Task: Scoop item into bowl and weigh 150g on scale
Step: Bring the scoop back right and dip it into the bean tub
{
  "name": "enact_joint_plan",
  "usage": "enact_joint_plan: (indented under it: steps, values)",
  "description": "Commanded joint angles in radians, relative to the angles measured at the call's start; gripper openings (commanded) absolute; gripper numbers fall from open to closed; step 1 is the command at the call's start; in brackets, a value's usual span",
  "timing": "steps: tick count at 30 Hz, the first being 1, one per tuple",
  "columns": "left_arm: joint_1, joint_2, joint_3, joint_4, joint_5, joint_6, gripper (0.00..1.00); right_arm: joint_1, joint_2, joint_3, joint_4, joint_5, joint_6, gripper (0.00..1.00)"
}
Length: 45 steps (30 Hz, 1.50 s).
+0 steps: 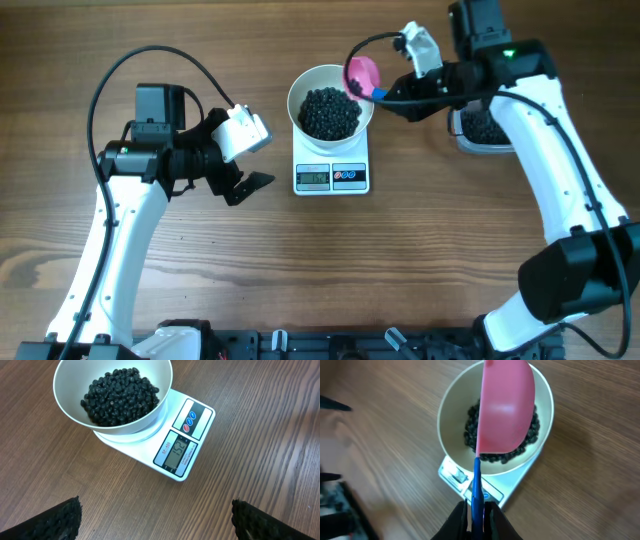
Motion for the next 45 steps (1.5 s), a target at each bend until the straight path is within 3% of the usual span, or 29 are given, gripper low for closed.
enact_joint_plan:
  steps: [1,12,18,21,25,31,37,41,45]
  values:
    - [0.005,0.006,-0.002,-0.001,0.004,0.021,1.00,-0.040,-0.016,0.023,-0.008,-0.142,0.007,0.04]
    - [0.005,0.006,-0.002,-0.001,0.004,0.021,1.00,-0.080,-0.026,0.024,-0.015,-0.168,0.041,0.04]
    - [0.005,0.006,-0.002,-0.001,0.004,0.021,1.00,-0.260,-0.099,0.024,-0.100,-0.180,0.050,0.04]
    - [0.005,0.006,-0.002,-0.001,0.004,0.021,1.00,-0.398,-0.140,0.024,-0.176,-0.091,0.048,0.04]
    - [0.005,0.006,-0.002,-0.001,0.004,0.021,1.00,-0.477,-0.147,0.023,-0.256,0.129,0.048,0.04]
    - [0.005,0.006,-0.002,-0.001,0.004,0.021,1.00,-0.389,-0.135,0.019,-0.275,0.580,0.084,0.04]
    - [0.005,0.006,-0.002,-0.001,0.004,0.021,1.00,-0.227,-0.069,0.019,-0.282,0.892,0.104,0.04]
    - [0.005,0.006,-0.002,-0.001,0.004,0.021,1.00,-0.143,-0.034,0.019,-0.284,1.032,0.104,0.04]
    - [0.005,0.006,-0.002,-0.001,0.004,0.021,1.00,-0.116,-0.031,0.019,-0.280,1.046,0.079,0.04]
